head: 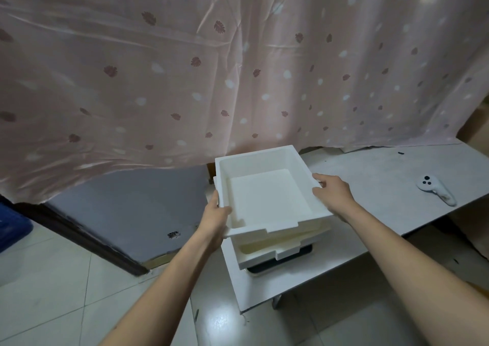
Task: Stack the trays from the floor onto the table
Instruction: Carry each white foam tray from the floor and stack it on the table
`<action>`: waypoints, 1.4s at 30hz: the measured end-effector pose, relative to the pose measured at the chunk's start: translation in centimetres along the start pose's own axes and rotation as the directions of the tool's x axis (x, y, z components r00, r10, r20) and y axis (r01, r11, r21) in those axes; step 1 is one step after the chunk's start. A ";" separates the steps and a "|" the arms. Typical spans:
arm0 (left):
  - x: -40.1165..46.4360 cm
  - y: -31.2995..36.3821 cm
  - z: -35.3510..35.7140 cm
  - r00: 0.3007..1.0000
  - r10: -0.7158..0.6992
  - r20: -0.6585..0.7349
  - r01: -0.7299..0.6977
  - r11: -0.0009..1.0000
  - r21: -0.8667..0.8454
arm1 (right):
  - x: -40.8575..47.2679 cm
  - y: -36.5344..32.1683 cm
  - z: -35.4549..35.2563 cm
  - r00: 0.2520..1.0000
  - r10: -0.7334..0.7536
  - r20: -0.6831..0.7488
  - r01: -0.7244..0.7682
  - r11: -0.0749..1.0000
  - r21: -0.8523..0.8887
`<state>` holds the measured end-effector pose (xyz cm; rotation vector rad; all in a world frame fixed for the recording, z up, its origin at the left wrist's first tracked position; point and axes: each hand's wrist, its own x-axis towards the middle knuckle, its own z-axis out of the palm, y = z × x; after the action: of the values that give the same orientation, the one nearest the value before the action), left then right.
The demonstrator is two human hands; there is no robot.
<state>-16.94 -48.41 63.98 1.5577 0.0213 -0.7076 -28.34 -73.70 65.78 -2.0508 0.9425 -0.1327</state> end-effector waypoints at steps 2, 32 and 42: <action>-0.1 -0.1 0.1 1.000 -0.010 -0.003 0.010 1.000 -0.021 | 0.3 0.0 0.2 1.000 0.011 0.004 -0.011 1.000 -0.006; 2.2 -4.7 2.2 0.980 -0.091 -0.177 0.107 0.991 0.085 | 5.9 4.1 2.6 0.987 -0.038 0.158 0.066 0.983 -0.173; 2.2 -4.6 2.0 0.978 -0.121 -0.172 0.133 0.989 0.061 | 5.8 3.9 2.7 0.986 -0.029 0.166 0.061 0.979 -0.196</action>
<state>-17.97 -50.40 59.01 1.6935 0.2247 -0.6810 -25.37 -77.12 59.88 -2.2309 0.8364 0.1084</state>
